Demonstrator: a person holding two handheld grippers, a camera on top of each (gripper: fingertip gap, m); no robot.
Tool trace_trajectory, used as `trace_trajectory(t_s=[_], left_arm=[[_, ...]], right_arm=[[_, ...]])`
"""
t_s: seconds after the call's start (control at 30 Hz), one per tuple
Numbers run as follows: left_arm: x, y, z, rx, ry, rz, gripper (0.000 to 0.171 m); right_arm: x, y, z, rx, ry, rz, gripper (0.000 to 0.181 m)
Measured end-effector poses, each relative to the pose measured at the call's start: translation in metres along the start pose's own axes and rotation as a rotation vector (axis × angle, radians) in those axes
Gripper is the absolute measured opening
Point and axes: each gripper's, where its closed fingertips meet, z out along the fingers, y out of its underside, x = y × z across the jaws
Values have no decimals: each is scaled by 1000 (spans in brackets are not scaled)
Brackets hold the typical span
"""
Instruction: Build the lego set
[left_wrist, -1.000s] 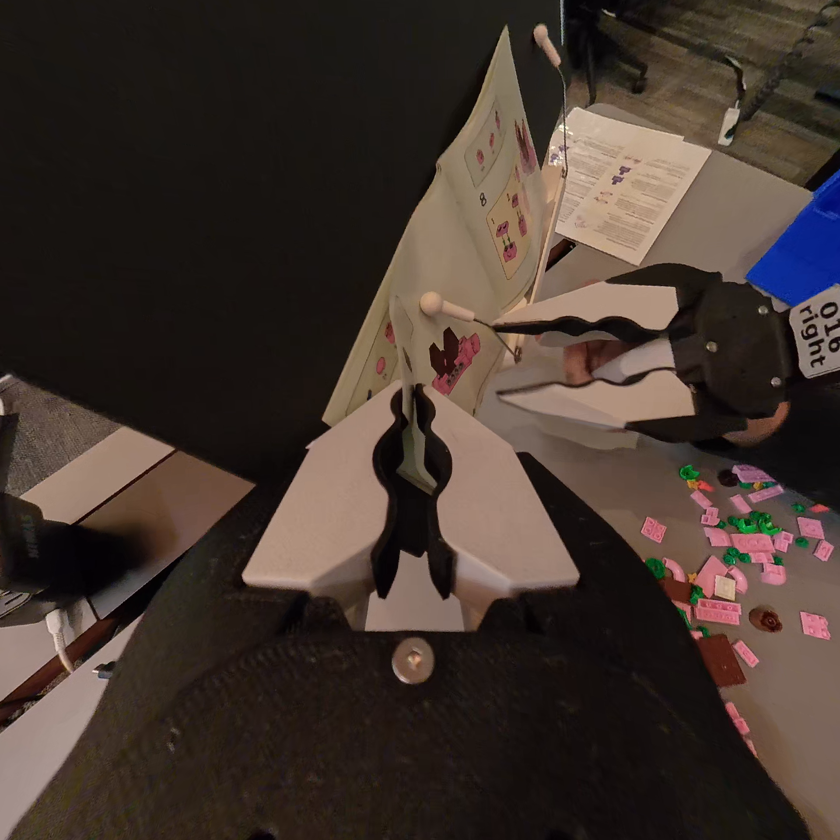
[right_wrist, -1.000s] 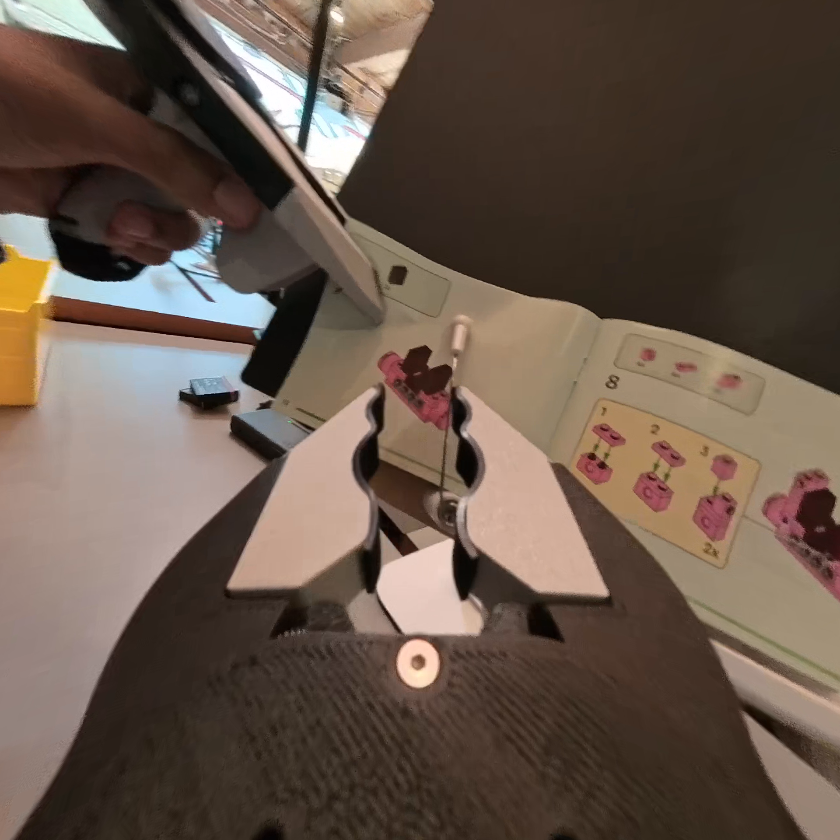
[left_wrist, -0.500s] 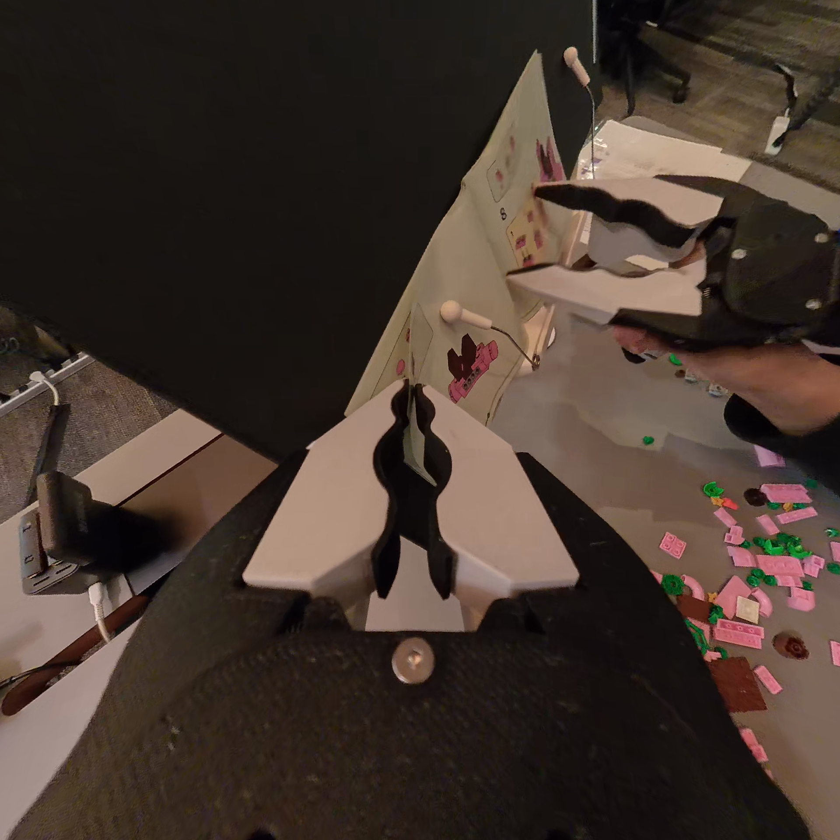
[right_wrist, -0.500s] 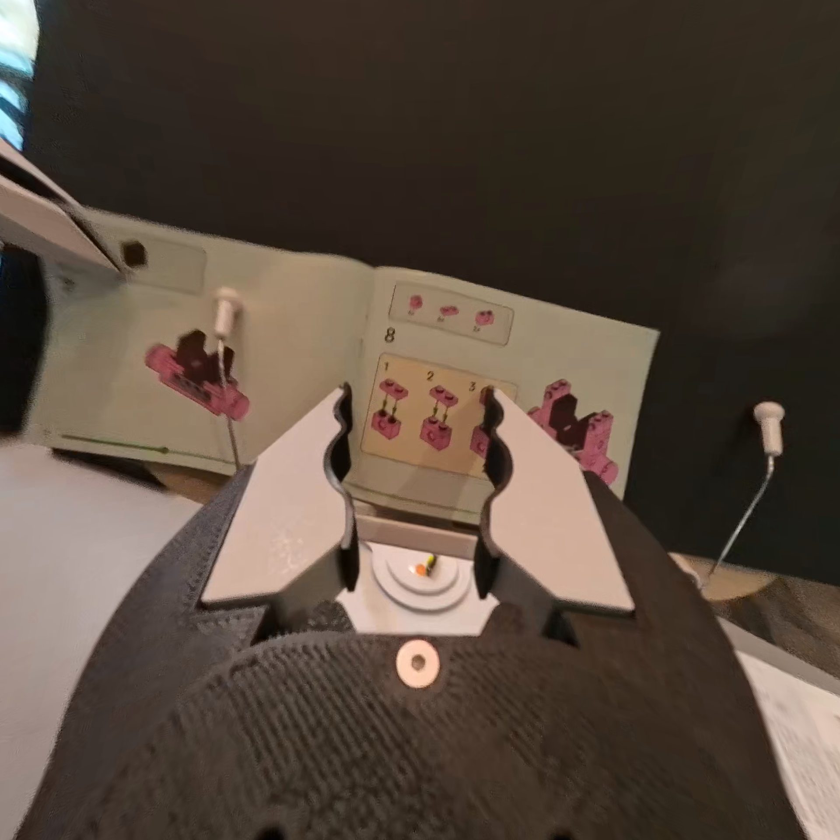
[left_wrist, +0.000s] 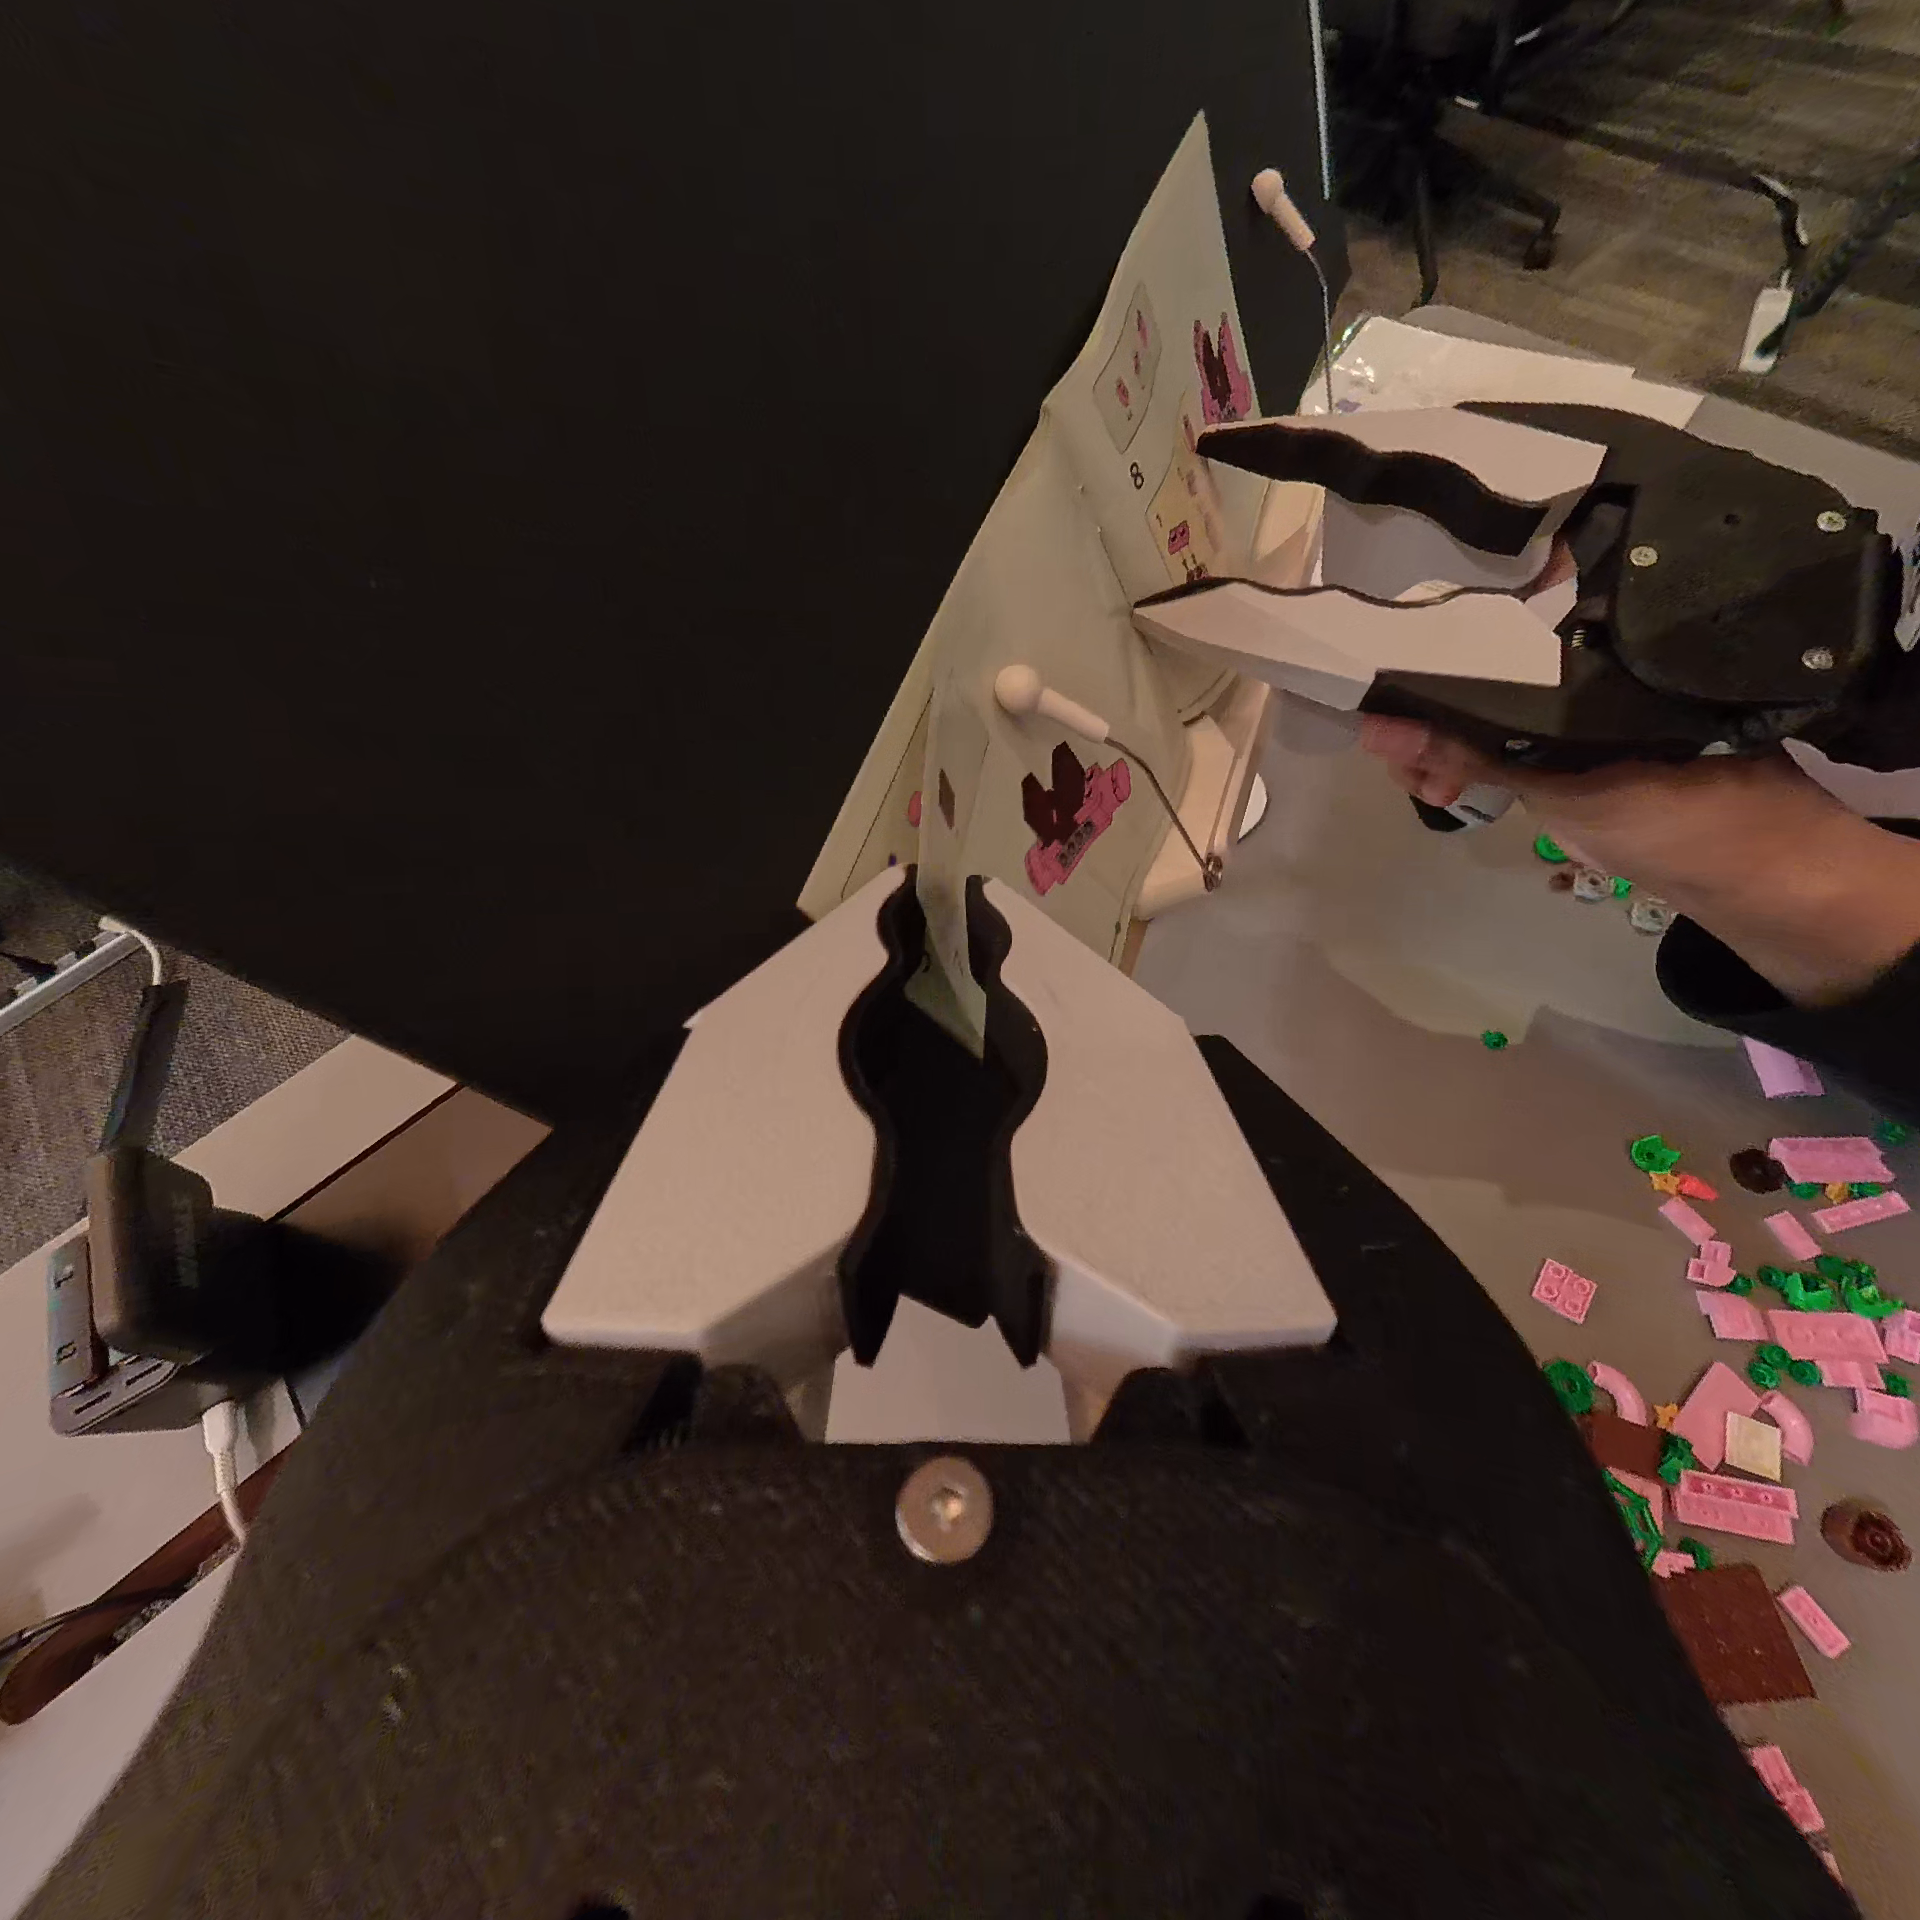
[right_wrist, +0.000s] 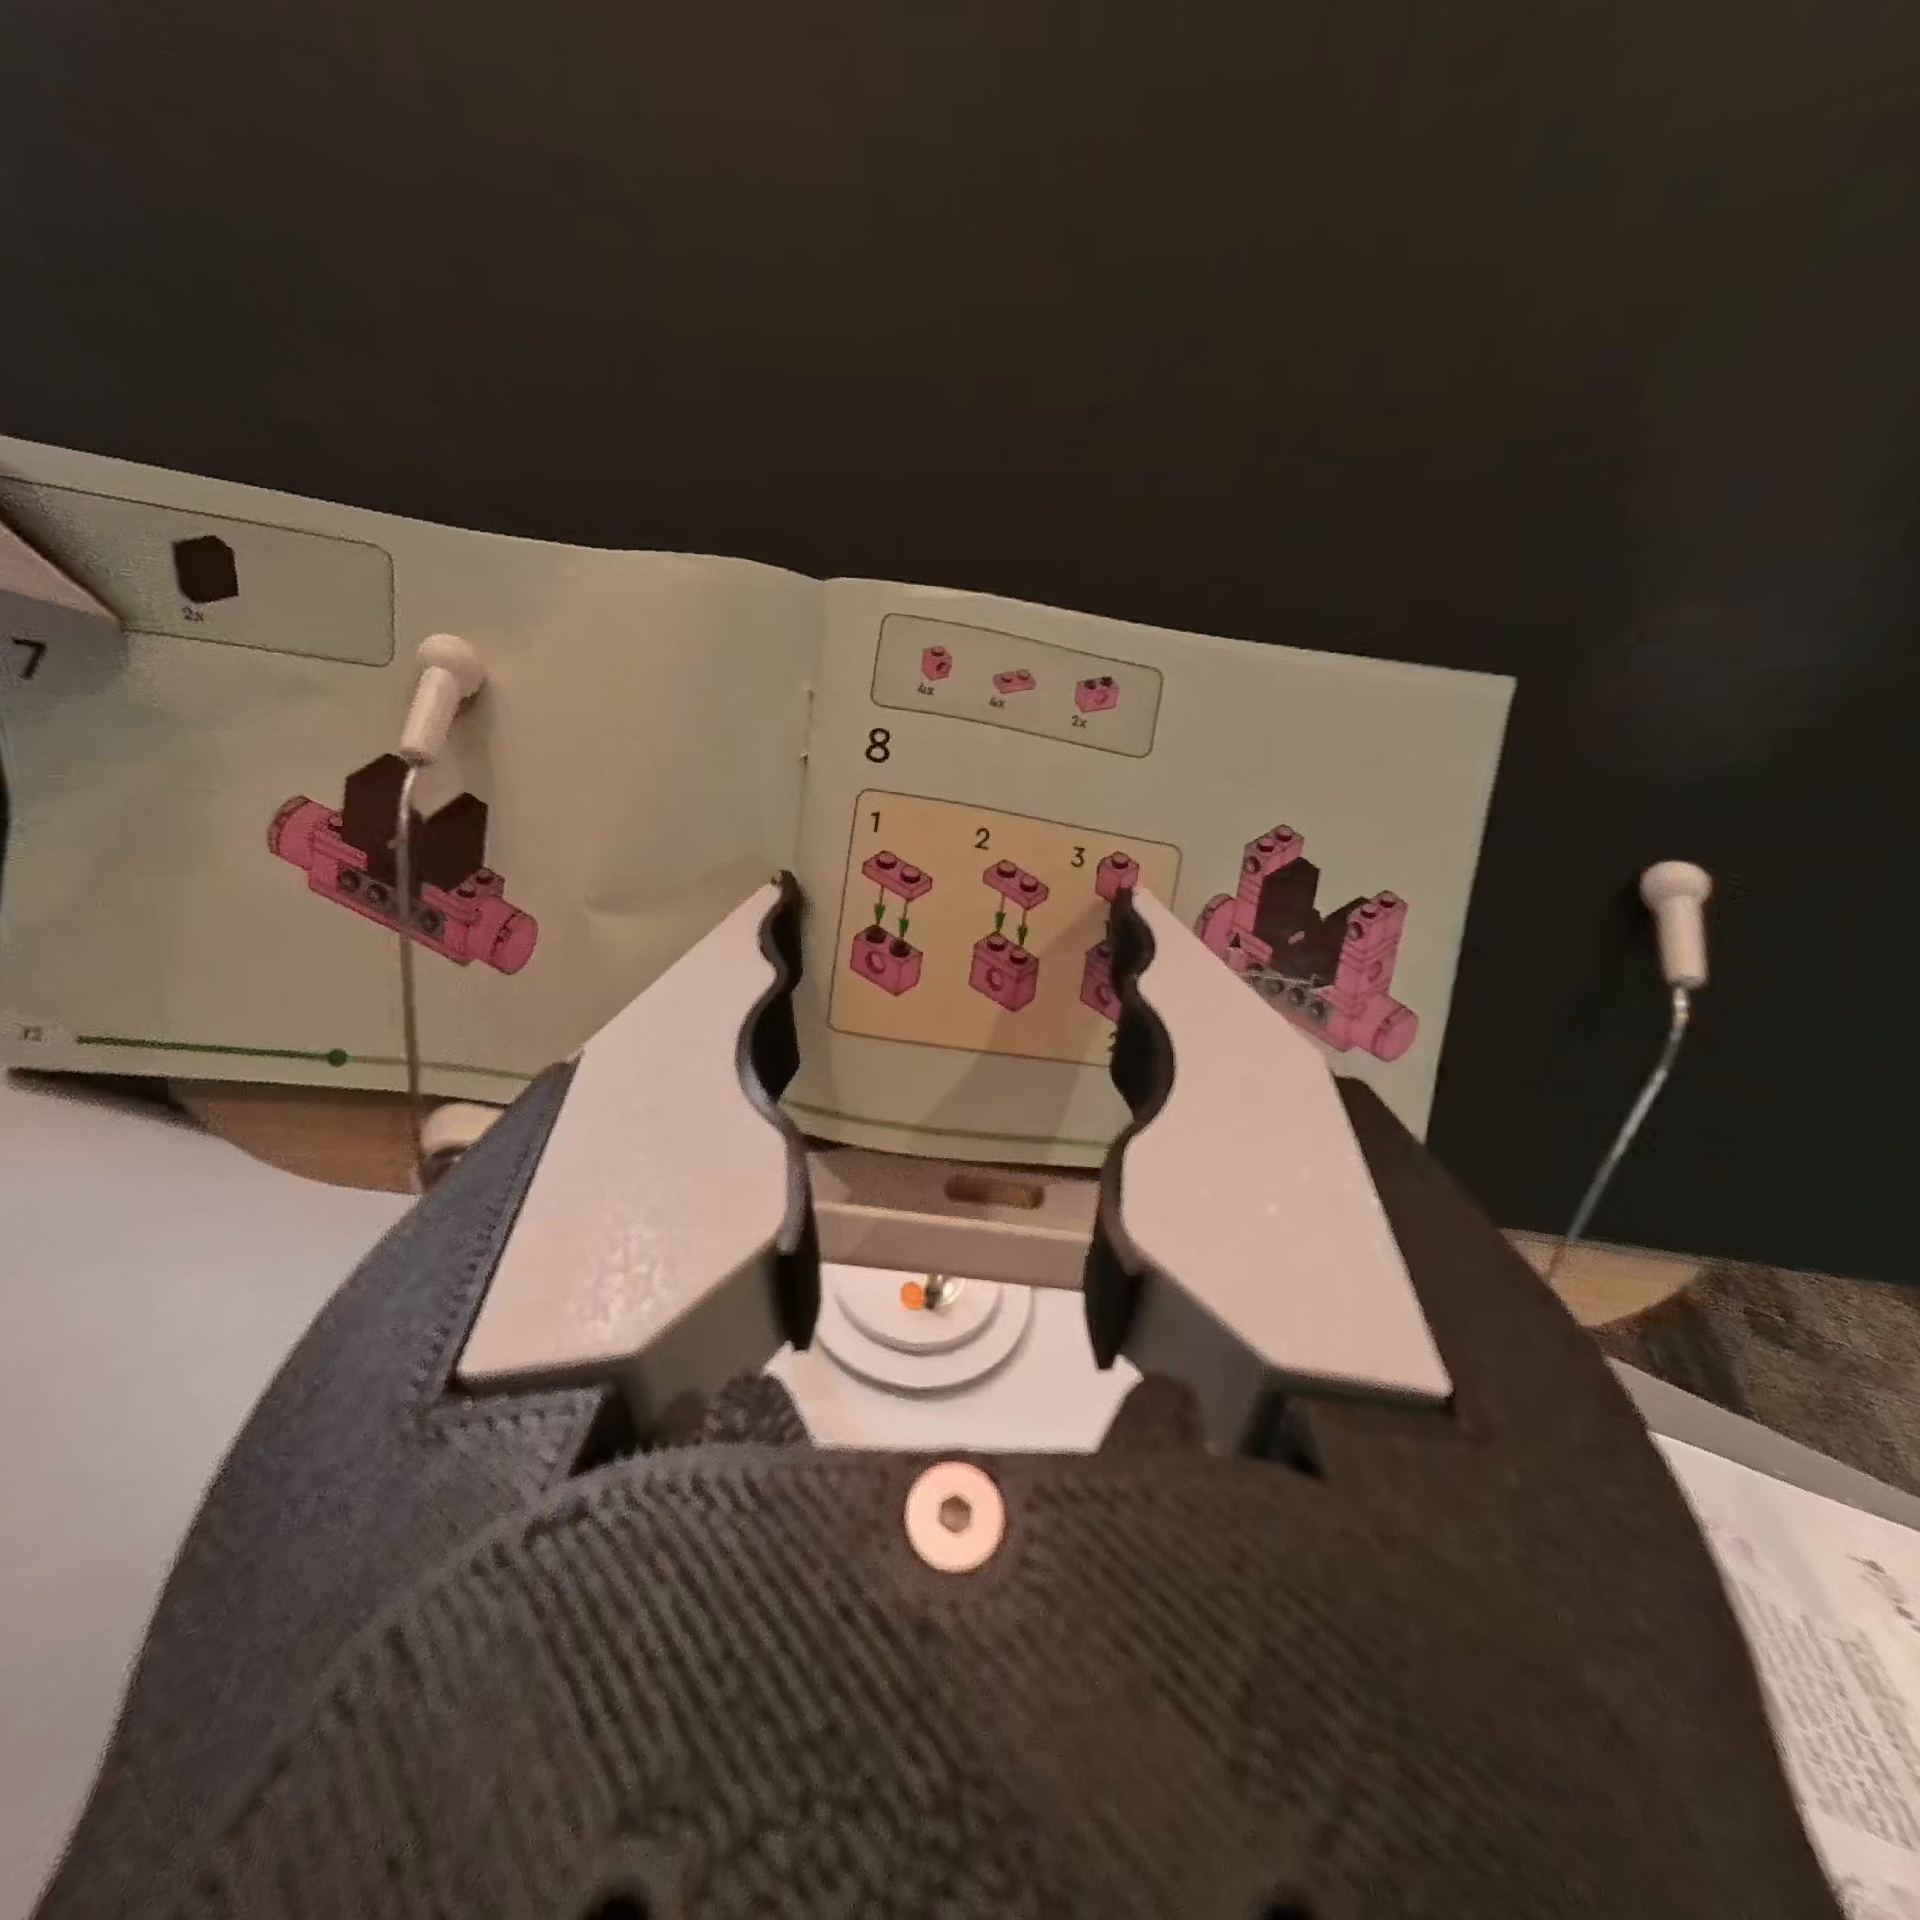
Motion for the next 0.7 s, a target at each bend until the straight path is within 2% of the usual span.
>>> trace_trajectory(t_s=[0.47,0.6,0.7], left_arm=[[2,-6,13,43,3,-2,0],[1,-7,13,55,25,-25,0],[1,-7,13,55,28,-27,0]], right_arm=[[15,-3,-3,-25,65,-33,55],[-30,-45,-18,148,-63,-67,54],[-71,-46,-20,109,-240,54,53]])
